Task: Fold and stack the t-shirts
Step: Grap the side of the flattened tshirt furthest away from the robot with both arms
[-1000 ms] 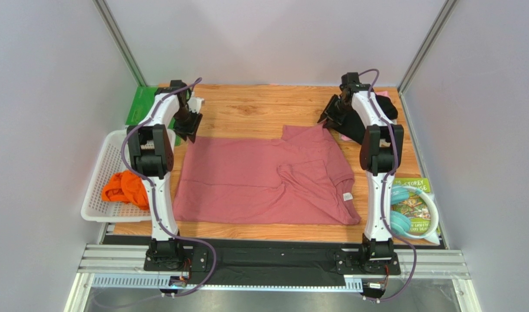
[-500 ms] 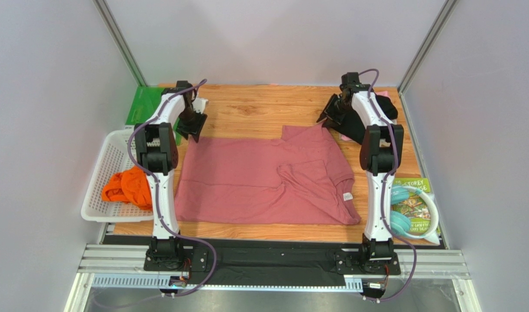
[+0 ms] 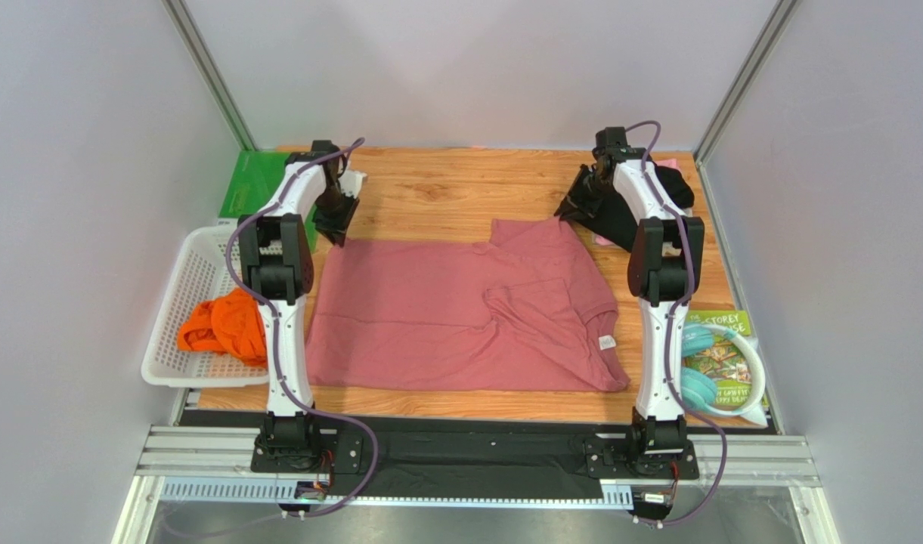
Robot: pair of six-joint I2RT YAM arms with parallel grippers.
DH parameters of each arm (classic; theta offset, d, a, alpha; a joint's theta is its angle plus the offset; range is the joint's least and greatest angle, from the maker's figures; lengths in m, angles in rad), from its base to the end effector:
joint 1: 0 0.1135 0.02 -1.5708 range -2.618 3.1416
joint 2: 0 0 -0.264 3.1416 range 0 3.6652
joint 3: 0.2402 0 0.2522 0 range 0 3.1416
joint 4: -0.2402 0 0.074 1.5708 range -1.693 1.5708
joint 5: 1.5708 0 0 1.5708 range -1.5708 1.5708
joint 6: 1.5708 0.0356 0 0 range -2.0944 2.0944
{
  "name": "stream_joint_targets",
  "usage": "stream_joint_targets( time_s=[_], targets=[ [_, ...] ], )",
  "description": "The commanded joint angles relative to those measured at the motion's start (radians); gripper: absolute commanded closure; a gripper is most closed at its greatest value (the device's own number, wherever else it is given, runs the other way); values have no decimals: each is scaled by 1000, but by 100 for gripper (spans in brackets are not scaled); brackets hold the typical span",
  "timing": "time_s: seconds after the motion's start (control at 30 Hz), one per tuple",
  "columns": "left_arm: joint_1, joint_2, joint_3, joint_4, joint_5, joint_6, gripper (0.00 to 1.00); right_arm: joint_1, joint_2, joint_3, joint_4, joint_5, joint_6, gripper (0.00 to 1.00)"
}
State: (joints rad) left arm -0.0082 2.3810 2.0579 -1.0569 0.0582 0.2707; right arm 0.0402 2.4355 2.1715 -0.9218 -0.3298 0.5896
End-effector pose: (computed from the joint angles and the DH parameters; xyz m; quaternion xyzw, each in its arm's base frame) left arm 0.4833 -0.0060 0.1671 0.1411 0.9850 -0.0163 0.0982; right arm 0.5126 0.0322 0.1790 0.2324 0.9404 0.2116 0.1295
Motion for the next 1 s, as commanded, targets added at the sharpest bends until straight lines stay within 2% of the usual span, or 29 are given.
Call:
stream_joint_targets(
  time_s=[0.0, 0.07, 0.1, 0.23, 0.37, 0.47, 0.53, 0.73, 0.97],
  targets=[
    [-19, -6, 18, -12, 34, -8, 82, -5, -9, 11, 29, -26, -5, 80],
    [-19, -32, -17, 1, 46, -10, 92, -3, -12, 8, 28, -26, -5, 86],
    [-19, -40, -28, 15, 48, -11, 100, -5, -13, 8, 28, -28, -5, 87],
    [-19, -63, -38, 12, 49, -8, 100, -5, -18, 8, 29, -31, -7, 100],
    [-19, -63, -42, 5, 32, -2, 100, -5, -27, 4, 31, -34, -11, 100],
    [-19, -65, -47, 3, 20, -2, 94, -5, -32, 2, 29, -34, -11, 99],
    [-19, -69, -50, 6, 20, -2, 100, -3, -30, 1, 31, -34, -13, 100],
    [-19, -92, -30, 12, 25, -16, 100, -8, -32, 25, 28, -32, -16, 100],
    [-19, -62, 172, -54, 3, -14, 100, -31, -7, 180, 23, -70, 16, 100]
  ],
)
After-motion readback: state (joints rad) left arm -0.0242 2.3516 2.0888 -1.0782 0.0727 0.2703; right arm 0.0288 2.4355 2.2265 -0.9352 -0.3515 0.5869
